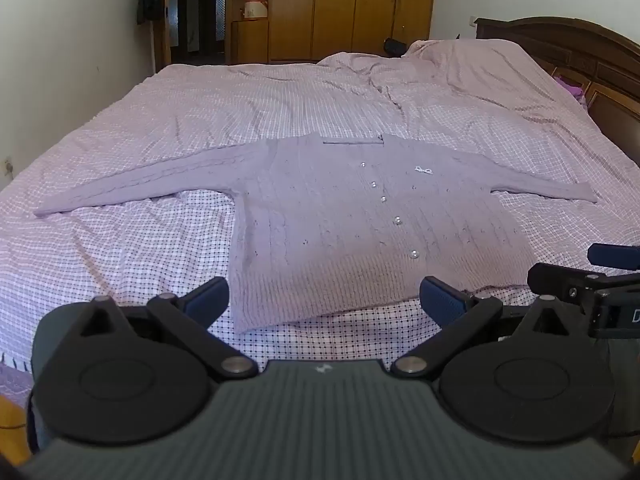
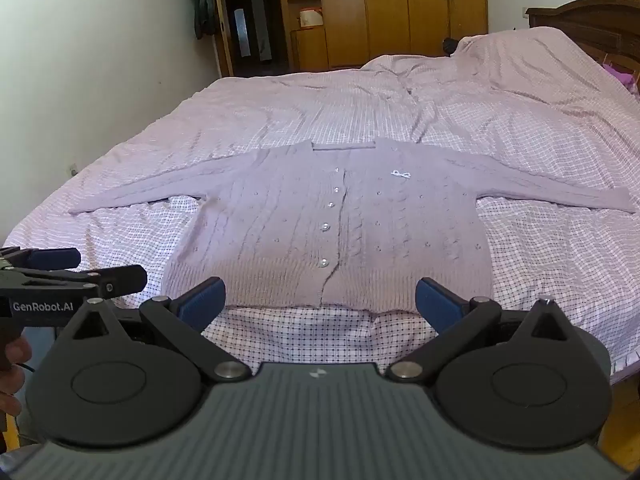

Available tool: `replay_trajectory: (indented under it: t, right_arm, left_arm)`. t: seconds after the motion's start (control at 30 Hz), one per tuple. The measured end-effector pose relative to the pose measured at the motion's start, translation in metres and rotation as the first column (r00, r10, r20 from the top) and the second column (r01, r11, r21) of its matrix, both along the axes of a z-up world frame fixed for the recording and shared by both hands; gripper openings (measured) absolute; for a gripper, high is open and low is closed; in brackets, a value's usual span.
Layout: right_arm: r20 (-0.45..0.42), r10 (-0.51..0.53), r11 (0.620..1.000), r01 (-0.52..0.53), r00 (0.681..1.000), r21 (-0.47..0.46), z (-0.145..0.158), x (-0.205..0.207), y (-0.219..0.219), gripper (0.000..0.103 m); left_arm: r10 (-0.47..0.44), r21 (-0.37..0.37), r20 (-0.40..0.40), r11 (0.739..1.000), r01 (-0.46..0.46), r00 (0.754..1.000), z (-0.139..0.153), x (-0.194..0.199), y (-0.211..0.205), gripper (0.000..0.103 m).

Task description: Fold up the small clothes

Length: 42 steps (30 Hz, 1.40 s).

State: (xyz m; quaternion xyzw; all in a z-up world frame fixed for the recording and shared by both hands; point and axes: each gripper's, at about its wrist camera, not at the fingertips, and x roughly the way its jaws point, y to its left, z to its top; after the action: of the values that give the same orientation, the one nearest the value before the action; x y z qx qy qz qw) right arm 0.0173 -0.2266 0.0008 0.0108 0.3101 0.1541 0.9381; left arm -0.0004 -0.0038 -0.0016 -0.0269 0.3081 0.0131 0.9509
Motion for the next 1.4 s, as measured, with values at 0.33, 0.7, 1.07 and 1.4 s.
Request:
replay_trajectory:
  t: [0.33,0.7,1.07,1.4]
  right_arm:
    - [-0.001,0.001,1.000,-0.001,1.000,-0.003,0.0007,-0.0012,0.0005,0.103]
    - [0.002,0.008,1.000,-0.008,1.000,-0.012,0.0002,-0.0035,0.0021,0.103]
    - [0.005,0.026,1.000,-0.026,1.000,-0.017,0.0017,-0.0035,0.0036,0.103]
    - [0.007,0.025,0.999,-0.025,1.000,-0.019,0.0026,-0.0032,0.0037,0.103]
  left_arm:
    - [0.002,0.000,0.004,1.000,-0.002,1.000,0.0003,-0.0017,-0.0004,0.103]
    - [-0.003,0.002,0.005,1.000,0.003,1.000,0.0004,-0.0015,-0.0013,0.103]
    - [-0.001,0.003,0.006,1.000,0.001,1.000,0.0010,-0.0015,-0.0006,0.103]
    - [0.001,0.008,0.007,1.000,-0.001,1.000,0.0008,-0.0013,-0.0008,0.103]
